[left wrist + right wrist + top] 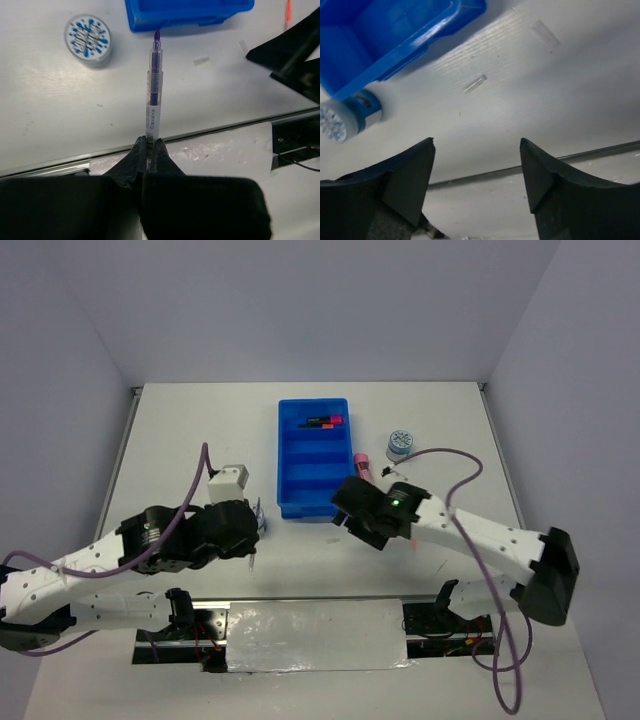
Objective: Sort the stationery into containers
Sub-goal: Pick up the pen cap from the center of the board.
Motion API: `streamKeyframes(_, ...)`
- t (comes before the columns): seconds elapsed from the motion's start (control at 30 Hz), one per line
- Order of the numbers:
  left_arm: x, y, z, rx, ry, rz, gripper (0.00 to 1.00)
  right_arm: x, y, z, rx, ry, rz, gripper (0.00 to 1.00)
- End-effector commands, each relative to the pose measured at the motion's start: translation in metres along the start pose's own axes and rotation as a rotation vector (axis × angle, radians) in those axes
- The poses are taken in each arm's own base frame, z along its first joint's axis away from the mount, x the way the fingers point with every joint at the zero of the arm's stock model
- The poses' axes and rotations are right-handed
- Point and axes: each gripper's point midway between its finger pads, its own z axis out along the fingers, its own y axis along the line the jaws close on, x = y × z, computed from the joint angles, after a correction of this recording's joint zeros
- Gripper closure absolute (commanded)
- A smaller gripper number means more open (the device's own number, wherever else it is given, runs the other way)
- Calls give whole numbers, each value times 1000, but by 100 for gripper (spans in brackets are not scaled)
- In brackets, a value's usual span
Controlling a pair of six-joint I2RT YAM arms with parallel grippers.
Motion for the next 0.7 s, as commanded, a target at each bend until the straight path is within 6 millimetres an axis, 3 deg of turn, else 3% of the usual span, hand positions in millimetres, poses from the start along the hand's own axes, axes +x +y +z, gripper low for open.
streamKeyframes(0.0, -32, 13, -18, -77, -88, 112, 100, -6, 29, 18, 26, -117, 218, 26)
streamKeyframes(0.13, -51, 6, -30, -76, -122, 161, 100, 11, 54, 47, 90, -81, 226, 28)
streamKeyframes(0.2, -57, -1, -36, -38, -128, 169, 100, 21, 48, 67, 187, -83, 197, 29)
streamKeyframes(0.23, -57, -2, -37, -29, -123, 187, 100, 22, 56, 69, 191, -76, 214, 29)
streamKeyframes(0.37, -56, -5, -42, 12, -114, 214, 100, 36, 52, 95, 257, -75, 232, 37)
streamKeyframes(0.67, -49, 3, -47, 43, -95, 254, 100, 50, 32, 104, 321, -87, 283, 41)
